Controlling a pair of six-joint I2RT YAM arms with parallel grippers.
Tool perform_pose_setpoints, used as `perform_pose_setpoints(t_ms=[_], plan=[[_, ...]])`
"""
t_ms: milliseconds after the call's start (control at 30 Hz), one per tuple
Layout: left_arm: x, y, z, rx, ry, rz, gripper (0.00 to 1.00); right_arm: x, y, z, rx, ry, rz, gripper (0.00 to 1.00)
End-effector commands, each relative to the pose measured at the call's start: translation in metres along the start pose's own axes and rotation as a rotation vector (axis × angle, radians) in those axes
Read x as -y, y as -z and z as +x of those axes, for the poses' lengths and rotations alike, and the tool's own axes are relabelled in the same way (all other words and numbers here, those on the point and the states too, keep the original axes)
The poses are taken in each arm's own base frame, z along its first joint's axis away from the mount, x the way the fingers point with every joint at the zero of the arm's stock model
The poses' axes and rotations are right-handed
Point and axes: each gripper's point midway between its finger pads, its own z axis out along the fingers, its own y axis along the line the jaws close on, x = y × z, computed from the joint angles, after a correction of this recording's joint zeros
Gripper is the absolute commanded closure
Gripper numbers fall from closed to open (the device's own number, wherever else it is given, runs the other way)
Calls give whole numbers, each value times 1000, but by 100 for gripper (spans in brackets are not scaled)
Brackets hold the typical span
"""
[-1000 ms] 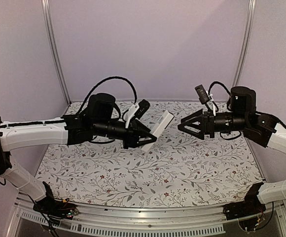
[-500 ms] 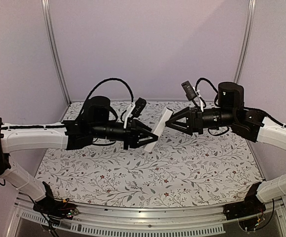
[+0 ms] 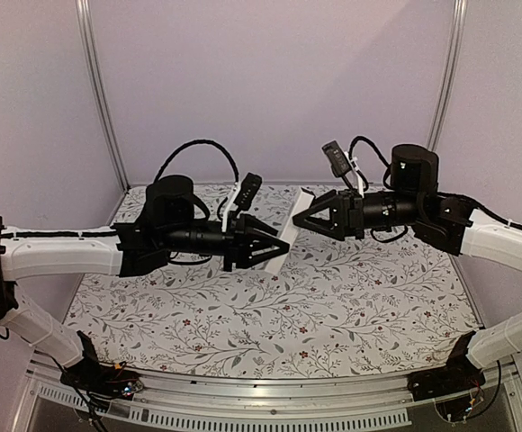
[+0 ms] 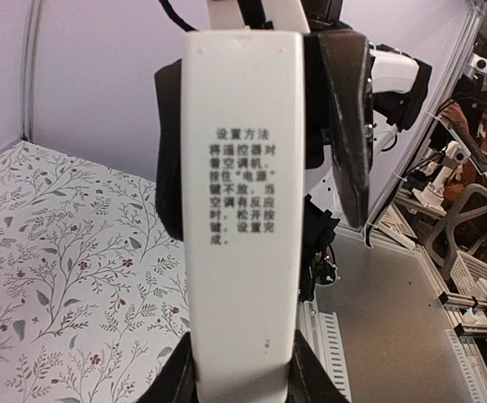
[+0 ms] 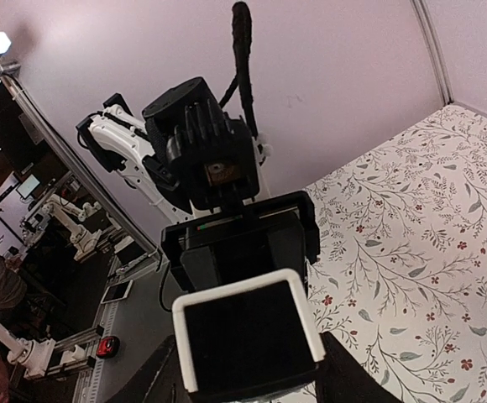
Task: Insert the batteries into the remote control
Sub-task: Pass from the left arm to the right, then place the remote control at the center of the board.
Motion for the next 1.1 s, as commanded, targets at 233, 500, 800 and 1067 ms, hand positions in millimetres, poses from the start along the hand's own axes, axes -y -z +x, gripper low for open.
perform_pose_setpoints(t_ms=[233, 500, 800, 1067], plan=[[12, -1, -2, 35, 0, 59, 80, -21, -8, -17, 28, 33, -105, 76], [-4, 5, 3, 17, 29, -32, 47, -13, -10, -15, -3, -7, -57, 90], [-85, 91, 5, 59, 217, -459, 0, 57, -3, 48, -349, -97, 303, 92], [-119, 144, 25, 76, 309, -723, 0, 126, 8, 82, -573, -123, 625, 95]])
